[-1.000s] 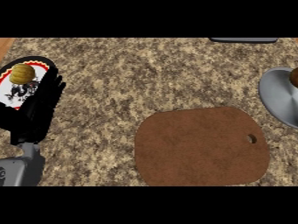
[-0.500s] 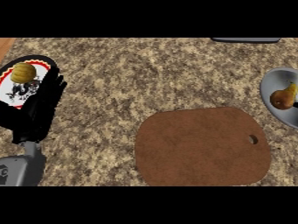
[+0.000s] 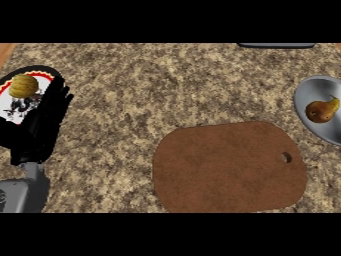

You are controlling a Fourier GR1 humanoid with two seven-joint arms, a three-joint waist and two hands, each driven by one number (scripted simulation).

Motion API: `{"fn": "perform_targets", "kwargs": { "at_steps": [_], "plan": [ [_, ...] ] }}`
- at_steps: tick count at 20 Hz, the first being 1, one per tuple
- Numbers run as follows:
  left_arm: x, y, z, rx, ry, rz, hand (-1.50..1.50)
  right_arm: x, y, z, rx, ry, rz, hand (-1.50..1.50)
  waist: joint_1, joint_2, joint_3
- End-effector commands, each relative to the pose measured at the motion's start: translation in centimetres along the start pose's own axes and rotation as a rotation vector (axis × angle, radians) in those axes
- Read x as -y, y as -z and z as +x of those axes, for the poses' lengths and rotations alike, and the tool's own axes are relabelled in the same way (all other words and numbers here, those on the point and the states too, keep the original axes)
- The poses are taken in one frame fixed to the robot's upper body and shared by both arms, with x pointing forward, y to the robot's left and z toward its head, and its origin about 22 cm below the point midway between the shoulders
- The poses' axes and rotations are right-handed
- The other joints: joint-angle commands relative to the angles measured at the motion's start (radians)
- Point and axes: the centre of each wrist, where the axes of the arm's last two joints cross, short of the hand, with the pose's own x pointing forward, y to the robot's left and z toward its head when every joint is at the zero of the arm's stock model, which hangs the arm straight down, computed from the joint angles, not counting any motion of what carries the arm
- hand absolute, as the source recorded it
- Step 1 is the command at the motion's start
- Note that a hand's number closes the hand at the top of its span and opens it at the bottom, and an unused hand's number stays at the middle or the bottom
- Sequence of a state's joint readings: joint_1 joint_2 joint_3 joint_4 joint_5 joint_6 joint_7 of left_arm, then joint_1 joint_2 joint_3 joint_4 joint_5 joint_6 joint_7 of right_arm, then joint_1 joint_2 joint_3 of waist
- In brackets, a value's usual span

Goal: Pick the pear from the cutting board and place it in the pan

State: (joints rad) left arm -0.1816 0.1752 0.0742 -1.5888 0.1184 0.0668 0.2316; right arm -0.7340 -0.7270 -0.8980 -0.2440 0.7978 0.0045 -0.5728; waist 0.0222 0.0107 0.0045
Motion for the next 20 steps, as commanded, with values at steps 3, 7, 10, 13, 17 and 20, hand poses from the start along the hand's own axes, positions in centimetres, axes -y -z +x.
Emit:
{"fn": "perform_targets", "kwargs": {
  "at_steps": [3, 7, 10, 13, 17, 20],
  "plan": [
    [1.0, -0.3, -0.5, -0.01, 0.002, 0.005, 0.0, 6.5, -2.0, -1.9, 0.011, 0.264, -0.05, -1.5, -0.01, 0.002, 0.001],
    [-0.7, -1.1, -0.4, -0.006, 0.009, 0.013, 0.0, 9.7, -5.2, -4.7, 0.057, 0.392, -0.013, -1.5, -0.016, -0.006, 0.0],
    [-1.3, -0.8, 0.0, -0.01, -0.003, 0.026, 0.0, 13.3, -8.3, -6.4, 0.075, 0.429, 0.059, -1.5, -0.022, -0.004, 0.001],
    [-0.7, -1.5, -0.2, -0.022, 0.003, 0.018, 0.0, 12.9, -10.1, -7.9, 0.077, 0.409, 0.063, -1.5, -0.014, -0.005, 0.001],
    [1.1, -1.0, -1.3, -0.011, -0.02, 0.013, 0.0, 14.3, -10.3, -7.5, 0.083, 0.382, 0.038, -1.5, -0.013, -0.004, 0.001],
    [-0.5, -0.5, 0.3, -0.008, -0.01, 0.02, 0.0, 14.1, -10.4, -7.7, 0.074, 0.38, 0.016, -1.5, -0.008, -0.003, 0.002]
  ]
}}
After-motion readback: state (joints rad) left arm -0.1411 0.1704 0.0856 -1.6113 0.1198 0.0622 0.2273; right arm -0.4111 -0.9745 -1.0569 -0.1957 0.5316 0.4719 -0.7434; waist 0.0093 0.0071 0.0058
